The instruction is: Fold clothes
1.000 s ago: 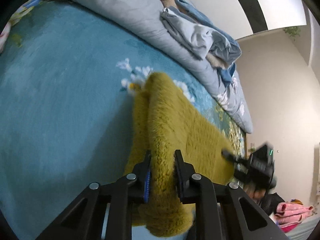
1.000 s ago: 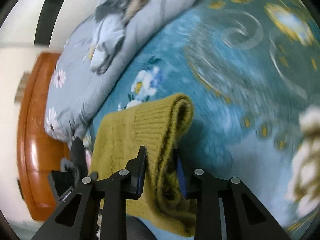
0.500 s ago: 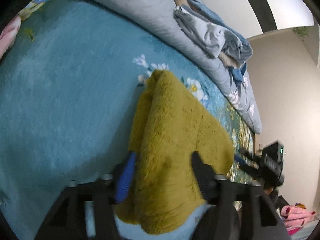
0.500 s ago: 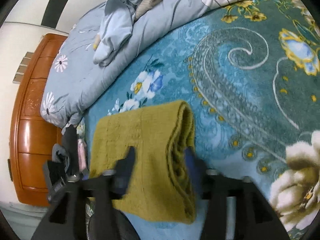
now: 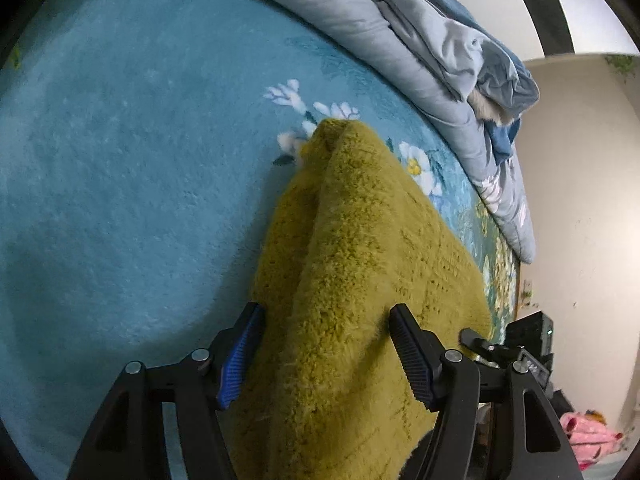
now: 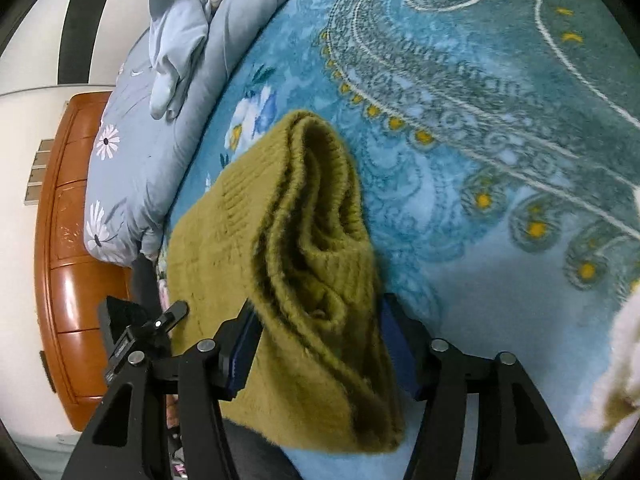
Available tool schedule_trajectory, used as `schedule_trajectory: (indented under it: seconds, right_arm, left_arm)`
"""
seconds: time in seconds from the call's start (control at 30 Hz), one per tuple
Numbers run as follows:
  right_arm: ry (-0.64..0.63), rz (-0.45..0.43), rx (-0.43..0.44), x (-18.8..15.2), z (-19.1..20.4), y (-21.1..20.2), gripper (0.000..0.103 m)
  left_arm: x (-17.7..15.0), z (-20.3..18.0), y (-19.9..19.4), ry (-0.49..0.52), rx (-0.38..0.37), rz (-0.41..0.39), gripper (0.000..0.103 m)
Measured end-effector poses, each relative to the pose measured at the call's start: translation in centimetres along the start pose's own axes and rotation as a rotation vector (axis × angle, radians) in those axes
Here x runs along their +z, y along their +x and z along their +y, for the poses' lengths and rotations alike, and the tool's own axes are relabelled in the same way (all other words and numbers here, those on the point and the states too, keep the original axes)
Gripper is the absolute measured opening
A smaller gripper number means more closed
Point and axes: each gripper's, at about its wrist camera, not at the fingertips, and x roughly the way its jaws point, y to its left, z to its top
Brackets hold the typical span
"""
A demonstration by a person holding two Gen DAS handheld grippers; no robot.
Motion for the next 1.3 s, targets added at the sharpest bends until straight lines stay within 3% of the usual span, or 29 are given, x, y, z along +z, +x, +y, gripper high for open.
schedule_trajectory:
  seconds: [0.17, 0.3, 0.37, 0.5, 0.73, 1.07, 1.3]
  right_arm:
    - [-0.013, -0.007, 0.037, 0.2, 0.4, 0.2, 0.062]
    - [-0.024, 0.008, 0.036, 0.3, 1.1, 1.1, 0.057]
    - [-0.016, 0.005, 0.028, 0.3, 1.3, 1.4, 0.048]
    - [-0.026, -0.002, 0.018, 0.4, 2.5, 1.0, 0.042]
    - [-0.103, -0.007, 0.02, 0.4, 6.2, -0.7, 0.039]
    - [-0.365, 0.018, -0.041, 0.4, 15.5, -3.7, 0.039]
    - [-0.614, 0.032, -0.017, -0.4, 27.1, -4.1, 0.039]
  left_arm:
    - [-0.6, 0.1, 0.0, -0.004, -0.005, -0.034, 0.064]
    - [-1.3, -0.6, -0.2, 0.021, 0.044, -0.052, 0.053]
    - [-1.6, -1.0, -0.5, 0.034, 0.07, -0.064, 0.046]
    - [-2.4, -1.7, -1.1, 0.032, 0.092, -0.105, 0.035]
    - [-4.4, -3.6, -3.2, 0.059, 0.089, -0.155, 0.03]
    - [-7.2, -4.7, -10.1, 0.041, -0.011, -0.282, 0.03]
    - [-7.7, -3.7, -19.6, 0.054, -0.021, -0.465, 0.028]
